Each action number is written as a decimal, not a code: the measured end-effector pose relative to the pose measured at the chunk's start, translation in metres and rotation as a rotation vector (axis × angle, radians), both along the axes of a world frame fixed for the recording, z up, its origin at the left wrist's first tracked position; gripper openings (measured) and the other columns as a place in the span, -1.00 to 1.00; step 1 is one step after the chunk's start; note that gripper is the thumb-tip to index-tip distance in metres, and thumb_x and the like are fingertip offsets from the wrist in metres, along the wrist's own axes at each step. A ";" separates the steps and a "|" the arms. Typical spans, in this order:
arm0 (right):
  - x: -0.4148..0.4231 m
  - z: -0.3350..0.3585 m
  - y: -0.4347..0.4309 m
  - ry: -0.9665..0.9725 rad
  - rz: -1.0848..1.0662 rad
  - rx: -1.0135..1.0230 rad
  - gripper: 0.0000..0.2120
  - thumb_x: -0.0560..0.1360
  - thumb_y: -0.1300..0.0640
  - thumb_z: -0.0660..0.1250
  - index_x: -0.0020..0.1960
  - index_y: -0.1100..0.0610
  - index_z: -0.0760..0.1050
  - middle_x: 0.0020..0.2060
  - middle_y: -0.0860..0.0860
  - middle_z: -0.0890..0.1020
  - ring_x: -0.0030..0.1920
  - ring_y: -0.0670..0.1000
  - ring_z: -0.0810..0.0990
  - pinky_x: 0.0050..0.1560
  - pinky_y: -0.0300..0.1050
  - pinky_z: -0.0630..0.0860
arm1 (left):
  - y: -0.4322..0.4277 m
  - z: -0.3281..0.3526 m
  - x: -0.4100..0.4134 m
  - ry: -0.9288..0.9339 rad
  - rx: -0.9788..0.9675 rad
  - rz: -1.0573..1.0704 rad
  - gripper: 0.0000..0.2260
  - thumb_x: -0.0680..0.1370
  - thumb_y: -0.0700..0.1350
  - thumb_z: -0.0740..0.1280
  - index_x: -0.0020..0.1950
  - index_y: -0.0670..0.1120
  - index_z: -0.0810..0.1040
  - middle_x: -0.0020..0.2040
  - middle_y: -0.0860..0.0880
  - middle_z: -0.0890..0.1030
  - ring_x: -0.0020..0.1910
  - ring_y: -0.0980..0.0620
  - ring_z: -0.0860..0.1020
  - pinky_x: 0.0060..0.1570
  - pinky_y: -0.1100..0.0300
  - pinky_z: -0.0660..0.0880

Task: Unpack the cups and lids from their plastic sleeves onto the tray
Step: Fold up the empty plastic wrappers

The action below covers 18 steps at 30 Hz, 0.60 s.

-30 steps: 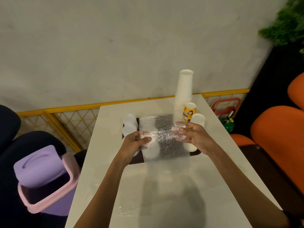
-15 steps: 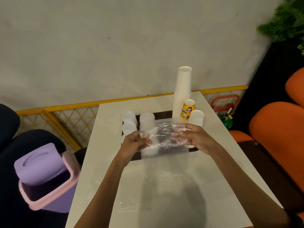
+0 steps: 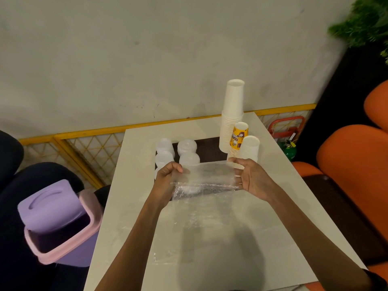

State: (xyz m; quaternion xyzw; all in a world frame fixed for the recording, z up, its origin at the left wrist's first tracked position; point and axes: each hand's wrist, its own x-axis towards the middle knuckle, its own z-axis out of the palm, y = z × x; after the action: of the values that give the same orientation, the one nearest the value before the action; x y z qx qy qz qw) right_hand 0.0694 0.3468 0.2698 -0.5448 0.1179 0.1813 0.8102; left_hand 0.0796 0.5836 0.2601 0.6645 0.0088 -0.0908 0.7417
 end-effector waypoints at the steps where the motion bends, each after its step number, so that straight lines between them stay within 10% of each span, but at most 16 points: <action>1: -0.003 0.000 0.002 0.034 0.027 0.005 -0.77 0.61 0.00 0.11 0.12 0.09 0.46 -0.13 0.08 0.69 -0.14 0.09 0.69 -0.21 0.02 0.63 | 0.000 -0.001 -0.001 -0.001 -0.010 0.001 -0.75 0.59 -0.41 0.12 -0.23 -0.18 0.41 -0.42 0.06 0.58 -0.46 0.18 0.51 -0.44 0.37 0.43; 7: -0.016 -0.010 0.013 -0.024 0.219 -0.326 -0.74 0.45 0.13 0.39 0.13 0.06 0.51 -0.04 -0.03 0.66 -0.03 0.00 0.65 0.06 -0.01 0.57 | -0.005 -0.001 0.001 0.067 -0.067 0.084 -0.80 0.60 -0.31 0.16 -0.02 -0.09 0.54 -0.22 -0.01 0.67 -0.28 0.04 0.62 -0.33 0.26 0.53; 13: -0.008 -0.016 0.008 -0.050 0.084 -0.352 -0.81 0.50 0.22 0.37 -0.02 0.00 0.41 -0.06 0.03 0.57 -0.04 -0.01 0.56 -0.01 0.05 0.56 | -0.002 -0.008 -0.009 0.265 0.016 -0.065 -0.61 0.57 0.27 0.10 0.16 0.04 0.52 -0.10 -0.01 0.65 -0.27 0.09 0.59 -0.20 0.16 0.47; 18: -0.005 -0.020 0.003 -0.043 0.121 -0.332 -0.63 0.48 0.16 0.40 0.24 0.07 0.40 0.11 0.01 0.60 -0.02 0.00 0.65 -0.25 -0.17 0.58 | -0.005 -0.012 -0.021 0.192 0.136 -0.041 -0.92 0.56 -0.18 0.33 0.04 -0.12 0.50 -0.15 -0.08 0.69 -0.36 0.11 0.61 -0.39 0.32 0.48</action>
State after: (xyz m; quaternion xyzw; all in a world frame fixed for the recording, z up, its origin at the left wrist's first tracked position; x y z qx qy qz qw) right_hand 0.0647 0.3501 0.2500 -0.6809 0.0959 0.1961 0.6990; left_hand 0.0588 0.5783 0.2483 0.7016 0.0724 -0.1682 0.6887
